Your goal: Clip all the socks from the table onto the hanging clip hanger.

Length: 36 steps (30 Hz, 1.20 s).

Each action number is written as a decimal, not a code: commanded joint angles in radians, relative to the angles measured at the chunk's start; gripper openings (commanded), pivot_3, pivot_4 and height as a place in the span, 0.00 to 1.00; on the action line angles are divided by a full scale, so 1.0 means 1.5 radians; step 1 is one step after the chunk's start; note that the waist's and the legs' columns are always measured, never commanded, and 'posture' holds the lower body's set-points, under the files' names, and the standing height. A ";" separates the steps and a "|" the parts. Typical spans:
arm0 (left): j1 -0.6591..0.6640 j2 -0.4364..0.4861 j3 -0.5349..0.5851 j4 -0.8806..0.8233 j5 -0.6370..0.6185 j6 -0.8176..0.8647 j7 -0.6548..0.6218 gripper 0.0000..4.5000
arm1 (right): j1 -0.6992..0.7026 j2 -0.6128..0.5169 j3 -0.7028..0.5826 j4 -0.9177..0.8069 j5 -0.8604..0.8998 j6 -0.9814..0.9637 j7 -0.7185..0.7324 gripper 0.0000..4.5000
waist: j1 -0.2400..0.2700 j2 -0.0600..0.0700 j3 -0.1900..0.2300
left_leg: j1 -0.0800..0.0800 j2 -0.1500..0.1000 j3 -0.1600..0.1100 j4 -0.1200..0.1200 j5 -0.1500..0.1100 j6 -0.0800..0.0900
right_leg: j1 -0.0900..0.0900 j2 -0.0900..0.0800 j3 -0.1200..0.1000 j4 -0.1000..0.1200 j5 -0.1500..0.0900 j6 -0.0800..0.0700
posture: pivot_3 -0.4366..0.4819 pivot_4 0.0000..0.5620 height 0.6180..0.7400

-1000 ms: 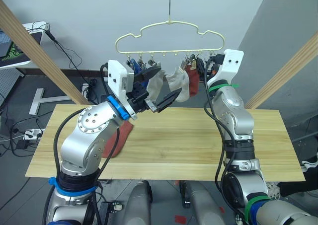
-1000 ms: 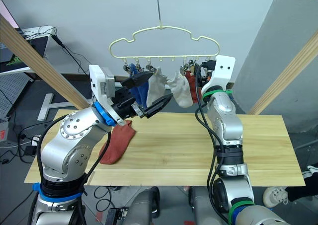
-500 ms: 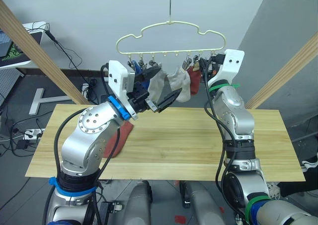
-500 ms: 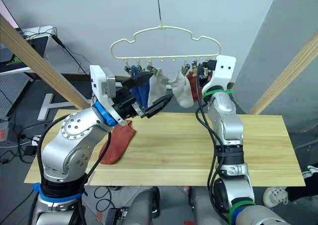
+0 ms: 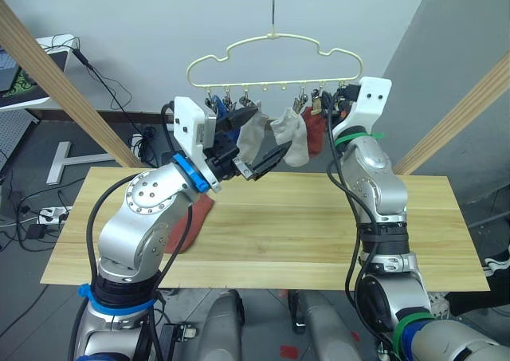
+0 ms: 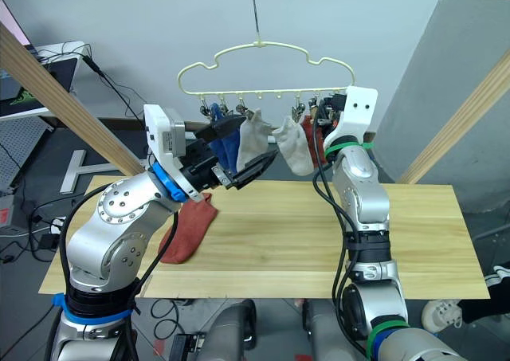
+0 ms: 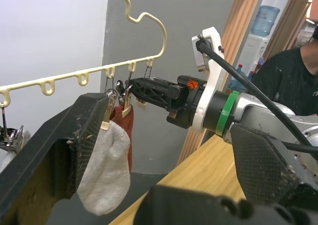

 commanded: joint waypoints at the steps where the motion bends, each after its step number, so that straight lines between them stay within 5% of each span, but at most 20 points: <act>1: -0.013 -0.002 0.000 -0.034 -0.005 -0.002 0.006 1.00 | -0.024 0.003 0.005 -0.009 0.008 -0.015 0.003 0.37 | 0.000 0.000 0.000 | 0.000 0.000 0.000 0.000 0.000 0.000 | 0.000 0.000 0.000 0.000 0.000 0.000 | 0.50 0.58 1.00; 9: -0.014 -0.001 -0.001 -0.031 -0.007 -0.003 0.006 1.00 | -0.024 0.001 0.003 -0.004 0.008 -0.018 0.004 0.37 | 0.000 0.000 0.000 | 0.000 0.000 0.000 0.000 0.000 0.000 | 0.000 0.000 0.000 0.000 0.000 0.000 | 0.50 0.58 1.00; 17: -0.017 -0.003 -0.002 -0.033 -0.008 -0.002 0.008 1.00 | -0.024 -0.008 0.002 0.000 0.003 -0.024 0.004 0.00 | 0.000 0.000 0.000 | 0.000 0.000 0.000 0.000 0.000 0.000 | 0.000 0.000 0.000 0.000 0.000 0.000 | 0.50 0.58 1.00; 26: 0.005 -0.004 -0.009 -0.029 -0.007 -0.009 0.004 1.00 | -0.025 -0.055 0.023 0.002 -0.003 0.002 0.052 0.00 | 0.000 0.000 0.000 | 0.000 0.000 0.000 0.000 0.000 0.000 | 0.000 0.000 0.000 0.000 0.000 0.000 | 0.48 0.59 1.00; 36: 0.234 -0.022 0.004 0.149 0.109 -0.112 0.057 1.00 | -0.025 -0.176 0.040 -0.031 0.034 0.114 0.182 0.00 | 0.000 0.000 0.000 | 0.001 0.001 0.001 -0.001 0.000 0.000 | 0.000 0.000 0.000 -0.001 0.000 -0.001 | 0.45 0.60 1.00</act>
